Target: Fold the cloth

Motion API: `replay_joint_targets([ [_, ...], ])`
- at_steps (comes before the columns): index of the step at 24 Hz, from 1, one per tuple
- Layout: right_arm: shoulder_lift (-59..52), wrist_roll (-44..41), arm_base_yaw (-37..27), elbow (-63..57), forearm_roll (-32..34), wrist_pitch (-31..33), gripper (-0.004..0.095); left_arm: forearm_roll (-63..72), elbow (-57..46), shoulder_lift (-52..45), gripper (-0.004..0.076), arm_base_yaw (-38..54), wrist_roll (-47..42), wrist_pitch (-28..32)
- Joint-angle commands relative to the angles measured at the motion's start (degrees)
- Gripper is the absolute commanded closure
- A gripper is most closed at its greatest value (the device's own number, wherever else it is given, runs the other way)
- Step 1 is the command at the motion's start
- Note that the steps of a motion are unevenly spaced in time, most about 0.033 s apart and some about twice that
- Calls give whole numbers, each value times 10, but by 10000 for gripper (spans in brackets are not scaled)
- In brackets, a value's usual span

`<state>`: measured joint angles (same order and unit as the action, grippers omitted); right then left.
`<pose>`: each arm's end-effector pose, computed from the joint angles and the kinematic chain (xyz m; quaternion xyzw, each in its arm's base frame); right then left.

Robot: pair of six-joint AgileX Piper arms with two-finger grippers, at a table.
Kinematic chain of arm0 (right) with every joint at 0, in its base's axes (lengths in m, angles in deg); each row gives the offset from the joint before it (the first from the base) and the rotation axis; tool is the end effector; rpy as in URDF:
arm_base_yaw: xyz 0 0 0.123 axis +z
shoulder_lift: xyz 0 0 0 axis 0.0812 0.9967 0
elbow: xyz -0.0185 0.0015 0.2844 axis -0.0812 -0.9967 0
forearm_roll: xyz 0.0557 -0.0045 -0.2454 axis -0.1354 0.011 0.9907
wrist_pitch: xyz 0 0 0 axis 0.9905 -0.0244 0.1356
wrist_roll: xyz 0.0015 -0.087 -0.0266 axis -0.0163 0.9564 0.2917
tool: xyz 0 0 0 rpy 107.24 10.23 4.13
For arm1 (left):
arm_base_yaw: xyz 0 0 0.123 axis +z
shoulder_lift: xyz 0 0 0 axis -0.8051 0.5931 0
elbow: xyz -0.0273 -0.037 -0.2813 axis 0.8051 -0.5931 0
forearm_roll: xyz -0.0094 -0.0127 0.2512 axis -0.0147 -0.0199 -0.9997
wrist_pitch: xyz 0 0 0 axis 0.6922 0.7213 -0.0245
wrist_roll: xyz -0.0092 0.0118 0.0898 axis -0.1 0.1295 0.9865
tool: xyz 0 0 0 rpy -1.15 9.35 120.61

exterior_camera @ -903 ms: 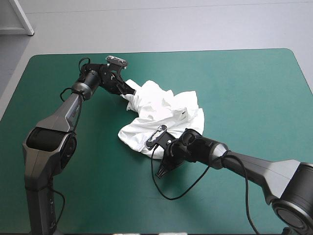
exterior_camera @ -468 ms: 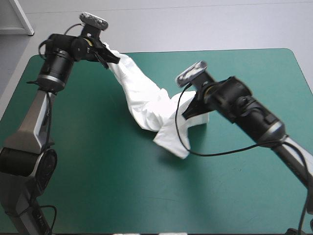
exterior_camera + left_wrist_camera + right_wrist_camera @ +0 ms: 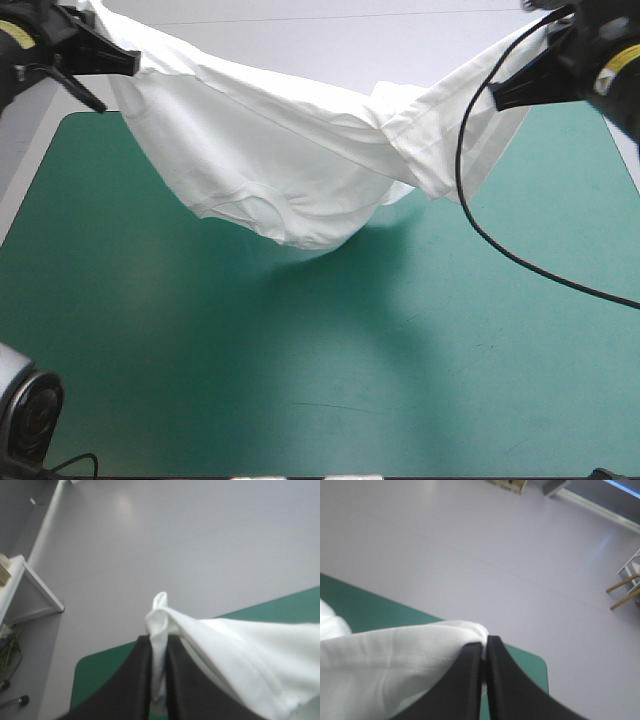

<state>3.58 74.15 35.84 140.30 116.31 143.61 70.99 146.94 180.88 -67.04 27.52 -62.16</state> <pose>0.1972 0.0698 0.6053 -0.1532 0.7642 -0.0946 0.6193 0.2601 -0.0441 0.5956 0.1448 0.7853 0.0881 0.5954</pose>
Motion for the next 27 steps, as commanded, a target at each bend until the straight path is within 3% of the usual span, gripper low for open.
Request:
replay_joint_targets([
  [1, -20, 24, -4, 73, 29, -36, 925, -15, 19, -67, 705, 1, -13, 23],
  [11, -18, 47, -4, 138, 19, -36, 925, -16, 18, -118, 705, 1, -11, 18],
  [17, 106, 49, -6, 132, 11, -44, 925, -33, -94, -10, 705, 1, -21, 15],
  [22, 252, 34, -46, 133, -8, -64, 925, -9, -174, 72, 705, 1, -46, 103],
  [27, 359, -7, -86, 133, -34, -137, 925, -9, -200, 141, 705, 1, -69, 179],
])
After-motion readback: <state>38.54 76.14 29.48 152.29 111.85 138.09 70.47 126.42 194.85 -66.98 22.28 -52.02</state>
